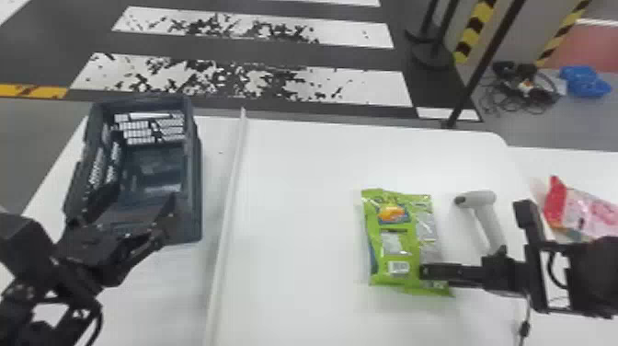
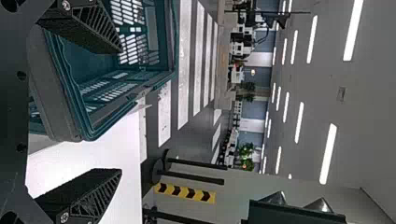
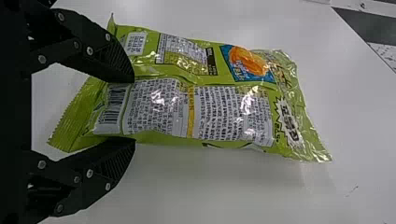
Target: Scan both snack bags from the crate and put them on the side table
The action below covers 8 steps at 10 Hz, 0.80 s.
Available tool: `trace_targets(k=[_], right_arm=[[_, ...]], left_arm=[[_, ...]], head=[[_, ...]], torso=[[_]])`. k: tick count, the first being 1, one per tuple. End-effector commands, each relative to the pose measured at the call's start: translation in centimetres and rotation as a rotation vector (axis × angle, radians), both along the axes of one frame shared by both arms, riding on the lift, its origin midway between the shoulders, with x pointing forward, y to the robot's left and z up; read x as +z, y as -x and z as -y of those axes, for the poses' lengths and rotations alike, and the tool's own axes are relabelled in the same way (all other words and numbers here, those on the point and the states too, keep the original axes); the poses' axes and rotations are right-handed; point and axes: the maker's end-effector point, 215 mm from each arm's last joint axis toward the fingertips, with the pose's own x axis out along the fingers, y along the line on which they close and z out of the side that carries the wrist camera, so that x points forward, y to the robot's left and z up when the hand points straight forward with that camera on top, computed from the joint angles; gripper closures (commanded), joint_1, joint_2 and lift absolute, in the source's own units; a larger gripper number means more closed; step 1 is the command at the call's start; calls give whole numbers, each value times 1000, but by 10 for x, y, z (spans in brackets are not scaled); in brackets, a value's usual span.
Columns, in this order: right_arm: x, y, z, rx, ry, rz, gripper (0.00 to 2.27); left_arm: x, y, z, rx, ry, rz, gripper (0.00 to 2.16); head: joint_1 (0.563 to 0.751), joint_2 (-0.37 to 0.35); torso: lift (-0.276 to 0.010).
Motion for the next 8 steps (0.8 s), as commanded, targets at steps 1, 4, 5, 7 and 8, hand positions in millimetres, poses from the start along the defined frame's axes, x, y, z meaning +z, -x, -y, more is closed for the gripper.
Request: trace_targets(k=[1,4,5,7,8], right_arm=[[2,-2,-1,10,-10,15,2243],[38,-9,0,-28,-122,83,2243],[59,-14,5,-58,-168,121,2243],[107,-30,31,-136,-231,220,2243],[130,-42,52,-191,-239,278,2243]], left_arm=[[0,0,-1,1,-1,-1,87],[-2,1,-2,5,1,-3,87],[-2,1,-1,5,3,-5,87],[-2,1,-1,4,4,-3,87],[-2,1,-1,4,4,-3,87]], head=[[695,-73],[695,-65],[695,-67],[695,-77],[695,-95]], torso=[[-87],[-87],[-87],[-87],[-87]])
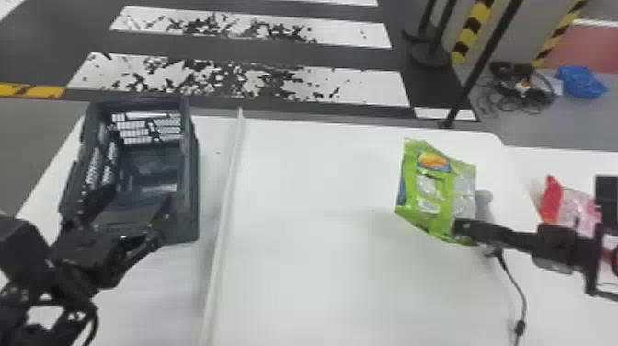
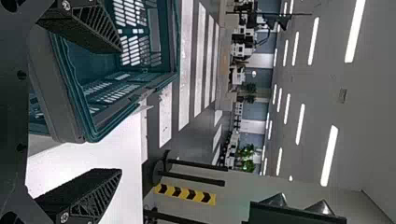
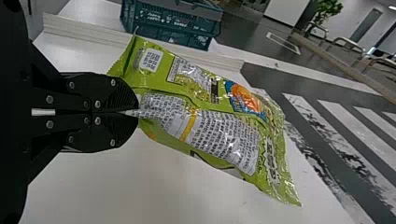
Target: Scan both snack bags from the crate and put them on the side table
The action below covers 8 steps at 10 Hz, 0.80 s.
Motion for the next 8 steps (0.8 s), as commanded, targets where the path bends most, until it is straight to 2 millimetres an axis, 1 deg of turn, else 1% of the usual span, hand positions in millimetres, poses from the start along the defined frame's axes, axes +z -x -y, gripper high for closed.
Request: trace_targets(k=[1,2,3,4,5,6,7,8], right_arm=[[29,-19,40,-108,19,78,2243],[34,-30,75,-197,73,108,2243],[37,-38,106,-287,76,122,2243],[36,-44,137,-373,86,127,2243],[31,-51,176,-476,158,154,2243],[20,-54,215,-578,223,159,2243],[8,-58,248,-663,275,160,2243],[-2,-58,277,-740,331,164,2243]], left_arm=[[0,0,-1,1,-1,0,87],[0,1,-2,4,-2,-1,87],[-1,1,-3,5,-3,-3,87],[1,1,-2,3,-3,2,87],[1,1,-2,3,-3,2,87],[2,1,-3,4,-3,2,90],[2,1,-3,4,-3,2,90],[1,1,-3,5,-2,2,90]], head=[[695,-119],[695,-154],[695,-194],[695,-216],[695,-260],[695,-305],[695,-350],[695,-350]], torso=[[-87],[-87],[-87],[-87],[-87],[-87],[-87],[-87]])
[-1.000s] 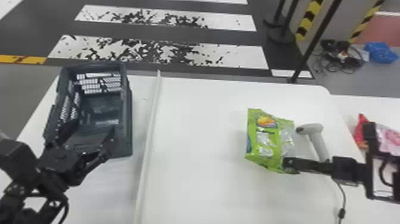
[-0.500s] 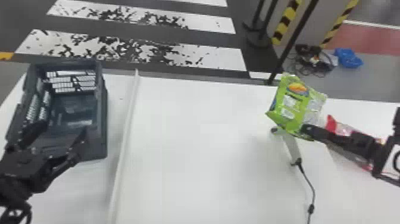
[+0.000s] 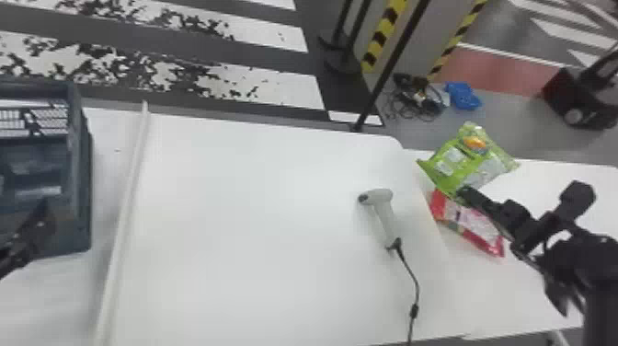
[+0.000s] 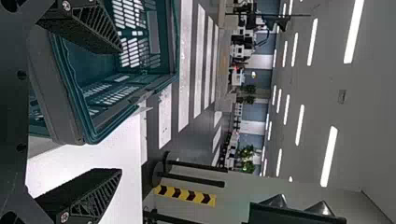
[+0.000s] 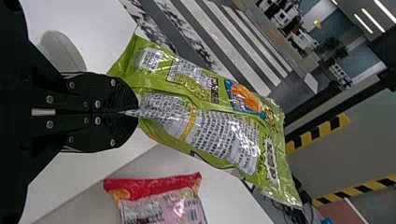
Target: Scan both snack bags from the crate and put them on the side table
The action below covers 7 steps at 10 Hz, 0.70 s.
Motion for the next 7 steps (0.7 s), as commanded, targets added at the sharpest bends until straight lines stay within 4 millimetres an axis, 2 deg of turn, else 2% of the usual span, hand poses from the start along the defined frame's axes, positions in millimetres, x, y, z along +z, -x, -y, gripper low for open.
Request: trace_targets(k=[1,2,3,4,5,6,7], right_arm=[[-20,2,36,-102,38,-20,2243],[-40,11,51,-152,50,-84,2229],[-56,19,56,-188,68,-139,2111],[-69,26,57,-190,72,-176,1831],[-75,27,56,-191,82,-186,1109],[-76,28,57,-196,90,-194,93],[-78,29,57,-202,91,-198,-2]], left_arm=[[0,0,0,0,1,0,90],[-1,1,0,0,1,-2,90],[-1,1,0,-1,0,-2,93],[-1,1,0,-1,0,-2,93],[-1,1,0,-1,0,-2,93],[0,0,0,-2,-1,0,93],[1,0,0,-2,-2,3,93]], head=[[695,-350],[695,-350],[695,-350],[695,-350],[695,-350],[695,-350],[695,-350]], torso=[[-87],[-87],[-87],[-87],[-87],[-87],[-87]])
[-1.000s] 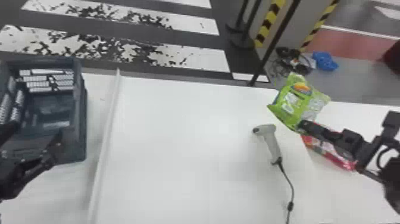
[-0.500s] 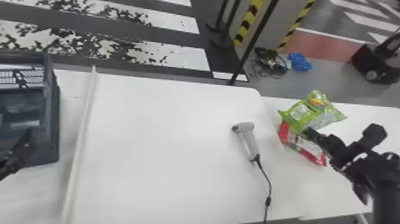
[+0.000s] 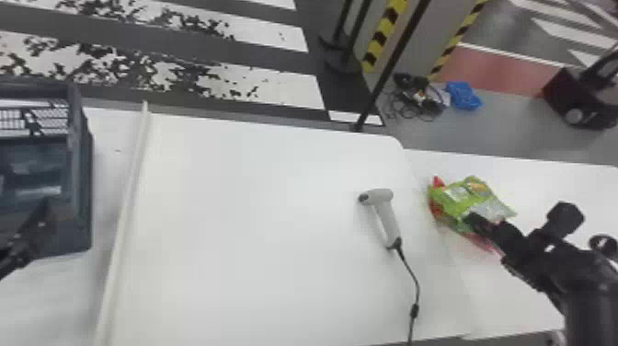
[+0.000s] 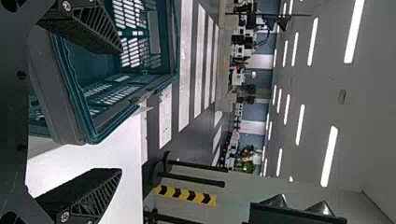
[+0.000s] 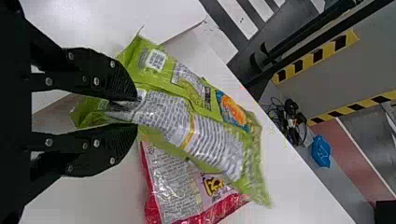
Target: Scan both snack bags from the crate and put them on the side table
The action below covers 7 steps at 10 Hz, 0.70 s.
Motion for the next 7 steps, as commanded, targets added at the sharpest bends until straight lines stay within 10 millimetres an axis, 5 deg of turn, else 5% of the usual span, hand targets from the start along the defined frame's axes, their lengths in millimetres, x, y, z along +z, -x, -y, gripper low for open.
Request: trace_targets(k=[1,3,7], right_arm=[[6,-1,2,-5,28,17,22],[50,-10,-11,27,166,107,46],[140,-22,-156,252,453,372,49]], left_arm=[[0,0,0,1,1,-1,93],[0,2,0,2,1,-1,93],[5,2,2,1,0,5,93]], head=[[695,-350],[695,-350],[695,-350]], torso=[[-87],[-87],[-87]])
